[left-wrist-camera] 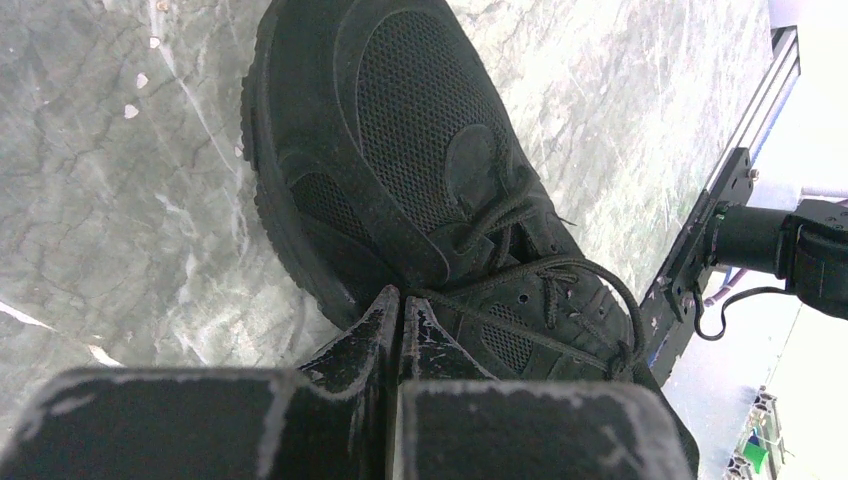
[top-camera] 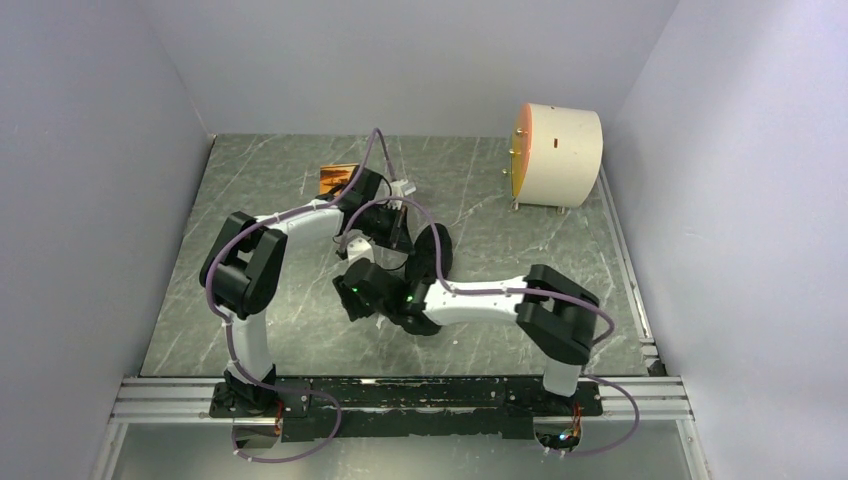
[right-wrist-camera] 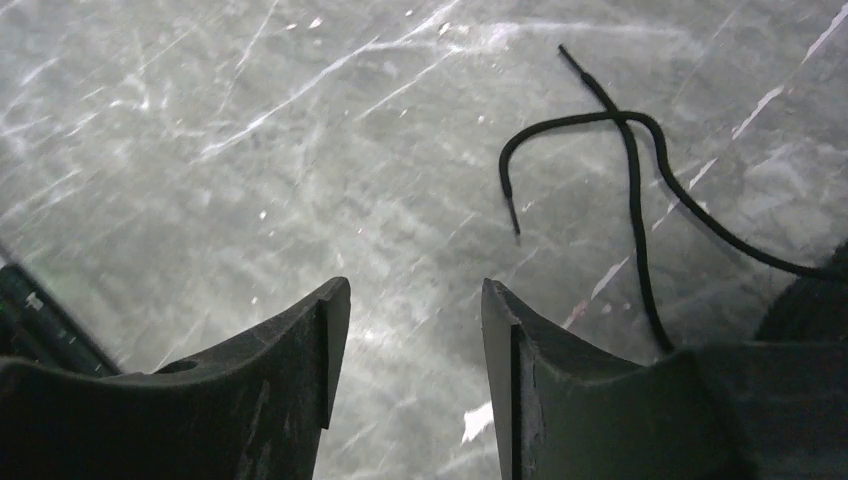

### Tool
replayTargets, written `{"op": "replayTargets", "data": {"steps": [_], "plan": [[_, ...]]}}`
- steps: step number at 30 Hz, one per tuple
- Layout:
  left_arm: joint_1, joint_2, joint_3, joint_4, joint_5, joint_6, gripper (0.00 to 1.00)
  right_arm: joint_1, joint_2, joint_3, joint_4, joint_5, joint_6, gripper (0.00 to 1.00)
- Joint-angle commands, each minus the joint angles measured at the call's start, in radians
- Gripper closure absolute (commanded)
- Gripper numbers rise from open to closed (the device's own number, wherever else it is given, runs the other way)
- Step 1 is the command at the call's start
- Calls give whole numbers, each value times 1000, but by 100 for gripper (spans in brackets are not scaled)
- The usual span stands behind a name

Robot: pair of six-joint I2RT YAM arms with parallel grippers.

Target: Tie the shoes

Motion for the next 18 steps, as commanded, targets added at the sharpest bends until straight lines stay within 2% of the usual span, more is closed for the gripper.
{"op": "replayTargets", "data": {"steps": [1, 8, 18], "plan": [[17, -9, -2, -15, 5, 17, 95, 0, 79, 45, 103, 121, -26, 45], [25, -13, -11, -31, 13, 32, 95, -9, 178, 60, 173, 164, -88, 41], [36, -20, -26, -57, 20, 57, 95, -43, 307, 105, 227, 154, -140, 42]]}}
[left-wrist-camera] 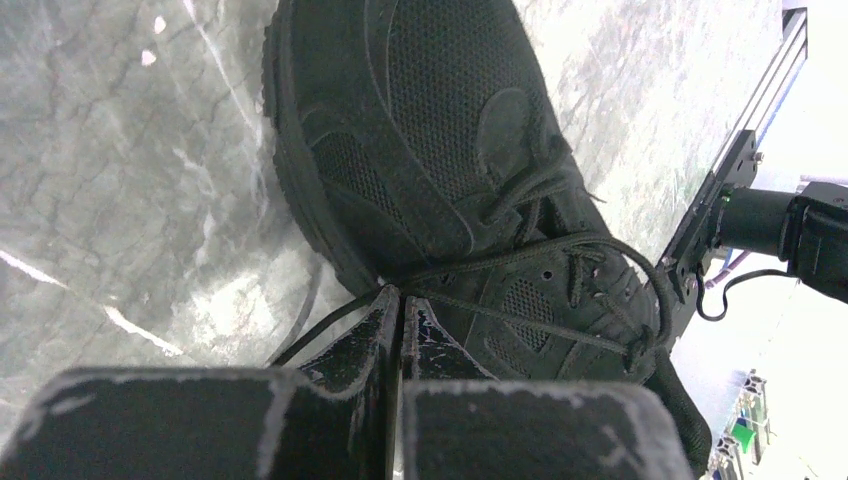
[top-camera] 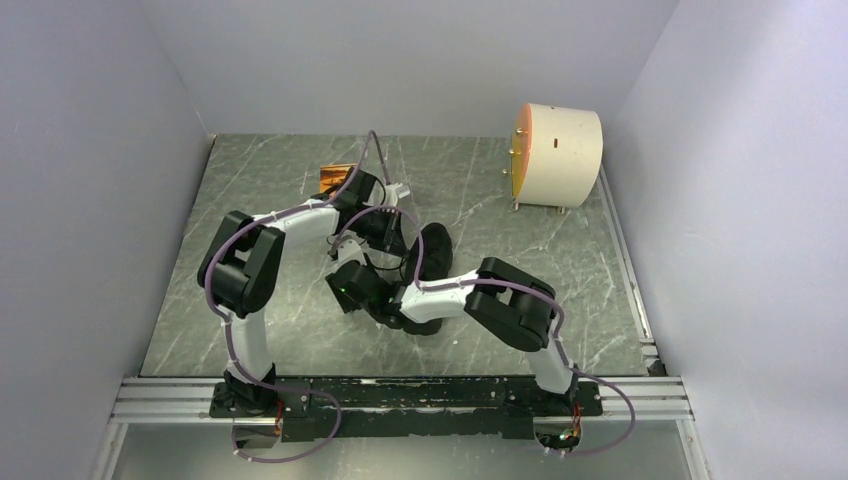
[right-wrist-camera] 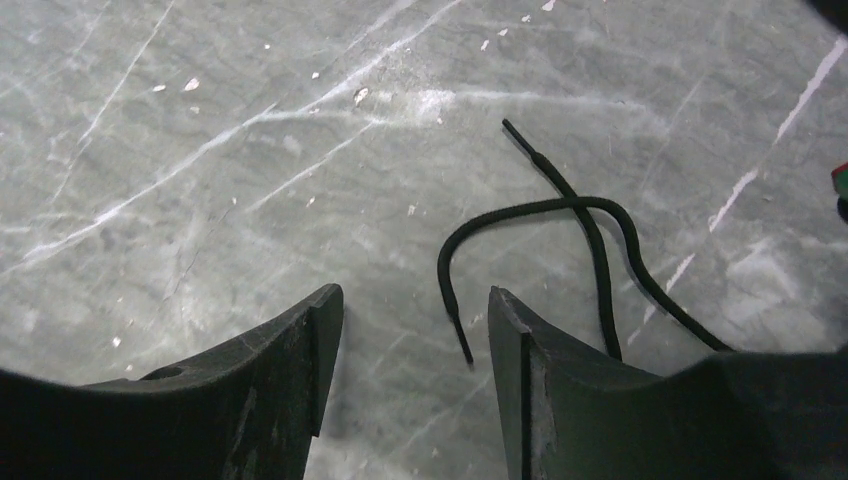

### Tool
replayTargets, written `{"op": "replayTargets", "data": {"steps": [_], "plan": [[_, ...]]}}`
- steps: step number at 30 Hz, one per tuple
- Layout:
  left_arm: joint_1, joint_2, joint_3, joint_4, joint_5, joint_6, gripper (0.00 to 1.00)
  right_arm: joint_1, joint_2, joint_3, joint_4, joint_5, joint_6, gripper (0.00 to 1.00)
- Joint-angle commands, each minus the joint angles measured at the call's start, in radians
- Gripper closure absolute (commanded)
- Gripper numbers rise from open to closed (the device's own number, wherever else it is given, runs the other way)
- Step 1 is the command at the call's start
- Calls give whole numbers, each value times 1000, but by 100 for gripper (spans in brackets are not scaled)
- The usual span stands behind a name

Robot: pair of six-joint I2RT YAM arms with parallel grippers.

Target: Tie the shoes

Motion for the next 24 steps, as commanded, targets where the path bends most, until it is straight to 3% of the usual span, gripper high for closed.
{"op": "replayTargets", "data": {"steps": [1, 5, 11, 16, 24], "plan": [[11, -20, -16, -10, 2, 27, 95, -15, 72, 36, 40, 12, -44, 42], [12, -21, -9, -18, 5, 30, 95, -14, 85, 26, 15, 22, -46, 59], [12, -30, -8, -21, -1, 28, 95, -7, 1, -46, -14, 18, -29, 100], [12, -79, -47, 28, 29, -20, 95, -15, -103, 67, -296, -43, 42, 100], [12, -216, -177, 162, 74, -144, 95, -33, -388, -39, -440, -315, 83, 100]]}}
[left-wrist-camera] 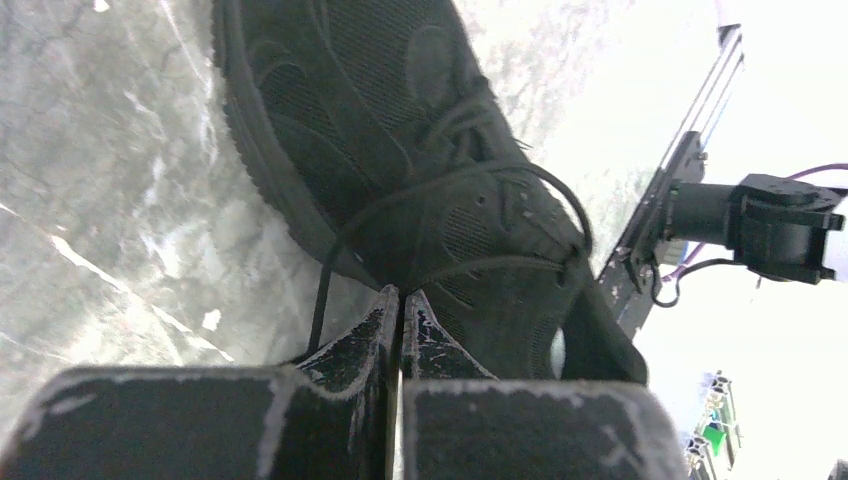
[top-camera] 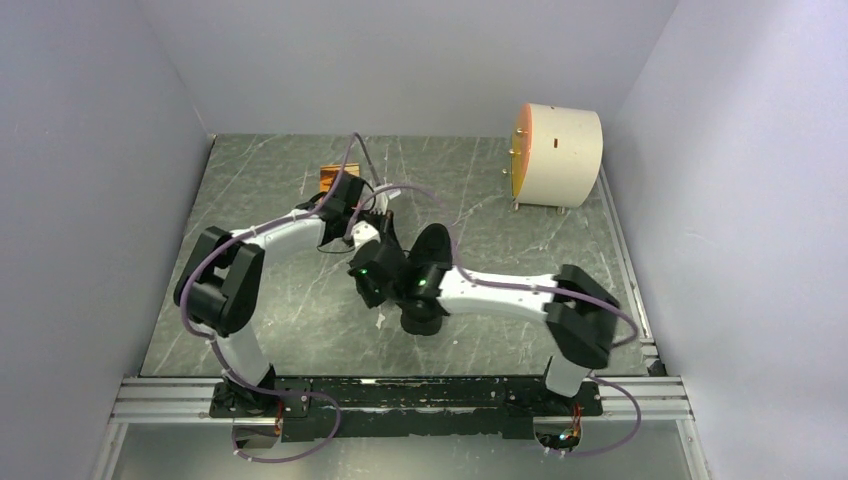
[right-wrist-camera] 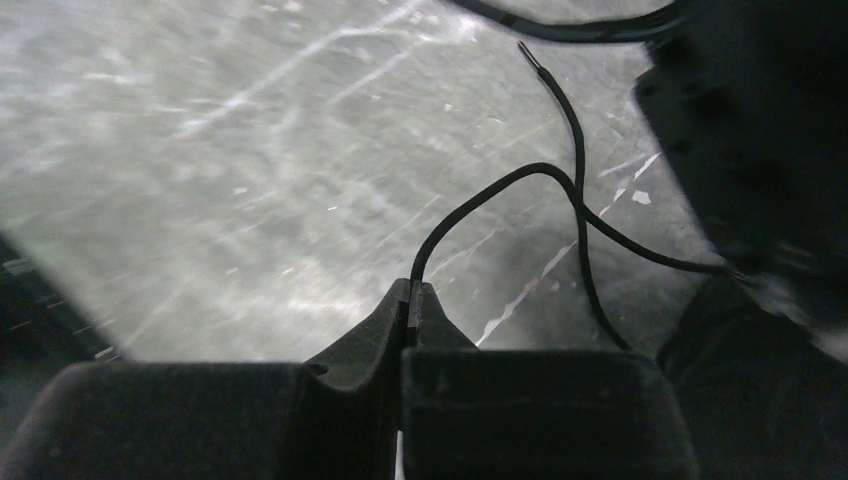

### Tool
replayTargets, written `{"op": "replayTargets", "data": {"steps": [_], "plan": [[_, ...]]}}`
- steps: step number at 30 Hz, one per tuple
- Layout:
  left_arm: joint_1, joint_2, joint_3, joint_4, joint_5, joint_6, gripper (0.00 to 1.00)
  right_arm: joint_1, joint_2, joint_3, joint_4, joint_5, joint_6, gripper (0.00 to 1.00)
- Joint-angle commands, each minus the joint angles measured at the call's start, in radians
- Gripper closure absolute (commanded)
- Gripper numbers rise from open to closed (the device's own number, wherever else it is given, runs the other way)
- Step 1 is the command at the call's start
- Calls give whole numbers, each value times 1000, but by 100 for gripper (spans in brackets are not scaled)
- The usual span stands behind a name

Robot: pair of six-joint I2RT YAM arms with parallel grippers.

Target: Tie the shoes

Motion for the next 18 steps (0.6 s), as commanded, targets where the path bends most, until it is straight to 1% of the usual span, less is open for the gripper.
{"op": "replayTargets", "data": {"steps": [1, 6, 9, 12, 16, 18], "plan": [[0, -110, -83, 150, 55, -122, 95, -14, -166, -51, -123, -152, 47, 100], [-20, -211, -190, 294, 66, -250, 95, -30, -298, -65, -178, -148, 92, 100], [-56, -234, -201, 320, 58, -285, 95, -64, -332, -26, -271, -153, 108, 100], [-82, -240, -173, 309, 27, -282, 95, -88, -352, 63, -439, -120, 93, 100], [-85, -228, -125, 293, -5, -265, 95, -139, -391, 169, -765, -75, 114, 100], [-84, -205, -92, 268, -10, -251, 95, -178, -418, 182, -908, -77, 138, 100]]}}
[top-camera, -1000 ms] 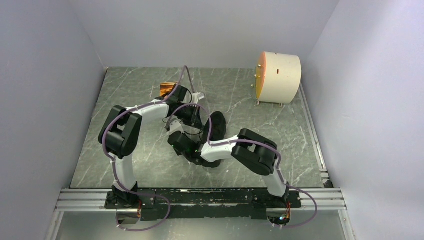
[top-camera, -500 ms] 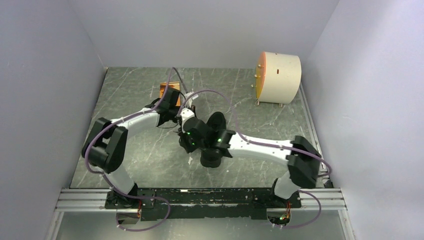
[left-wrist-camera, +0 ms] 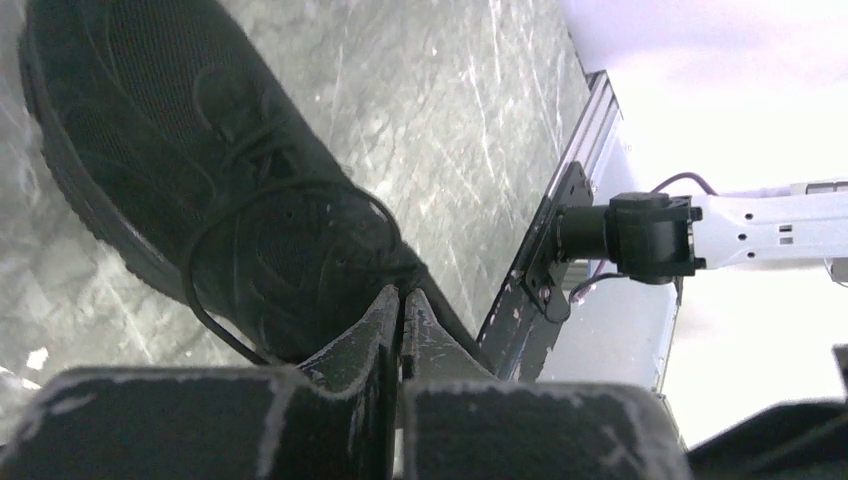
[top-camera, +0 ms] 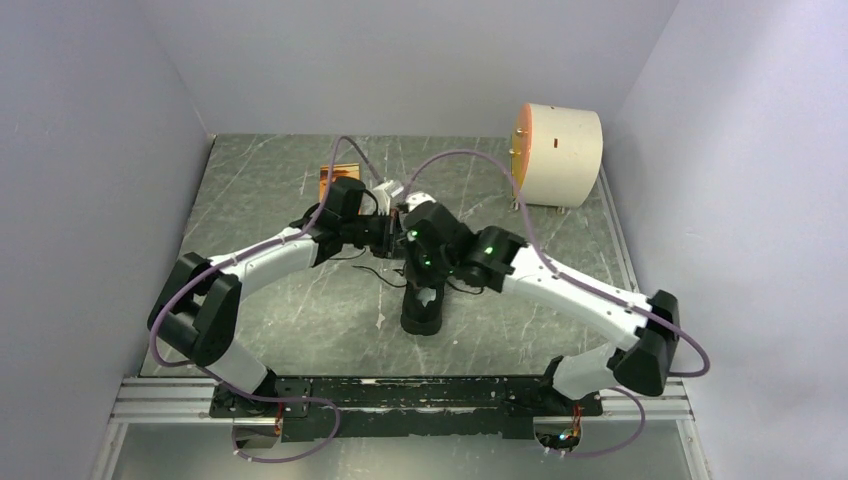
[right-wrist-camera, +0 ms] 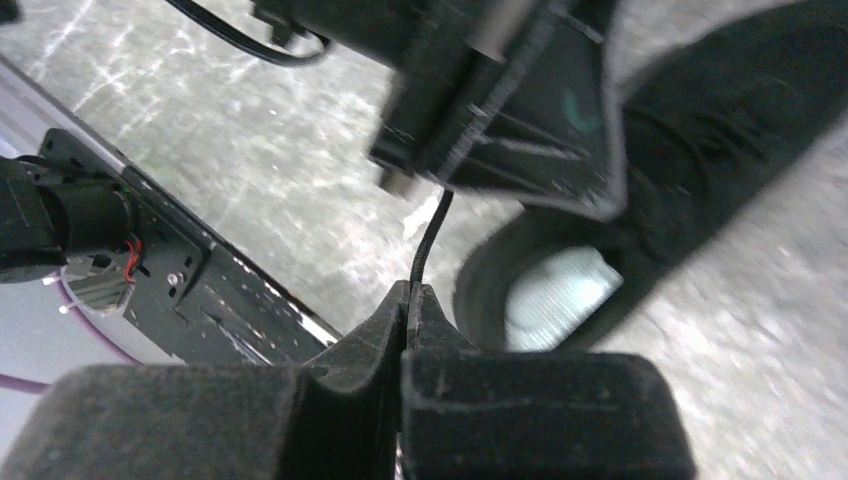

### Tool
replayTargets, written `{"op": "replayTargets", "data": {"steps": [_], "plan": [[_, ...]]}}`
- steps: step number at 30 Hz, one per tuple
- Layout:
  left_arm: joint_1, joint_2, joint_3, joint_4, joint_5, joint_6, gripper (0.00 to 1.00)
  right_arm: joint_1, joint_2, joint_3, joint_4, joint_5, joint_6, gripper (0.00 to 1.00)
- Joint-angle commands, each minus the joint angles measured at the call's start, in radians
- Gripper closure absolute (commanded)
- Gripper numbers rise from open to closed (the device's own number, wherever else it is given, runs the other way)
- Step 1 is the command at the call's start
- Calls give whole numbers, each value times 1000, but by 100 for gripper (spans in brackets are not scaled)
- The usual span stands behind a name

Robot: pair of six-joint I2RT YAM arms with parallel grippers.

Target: Tie the shoes

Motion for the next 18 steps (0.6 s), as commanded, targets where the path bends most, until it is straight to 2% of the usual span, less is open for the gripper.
{"op": "replayTargets", "data": {"steps": [1, 6, 8, 12, 16, 18], "plan": [[0, 19, 90, 4, -27, 11, 95, -83, -86, 66, -446, 42, 73, 100], [1, 22, 125, -36, -57, 37, 95, -140, -156, 10, -694, 39, 249, 100], [0, 27, 139, -59, -49, 46, 95, -152, -163, -15, -716, -7, 300, 100], [1, 35, 148, -93, -35, 63, 95, -191, -163, -107, -647, -96, 297, 100], [1, 32, 165, -147, -41, 103, 95, -344, -154, -206, -568, -172, 225, 100], [1, 30, 164, -154, -41, 106, 95, -396, -147, -245, -496, -177, 212, 93]]}}
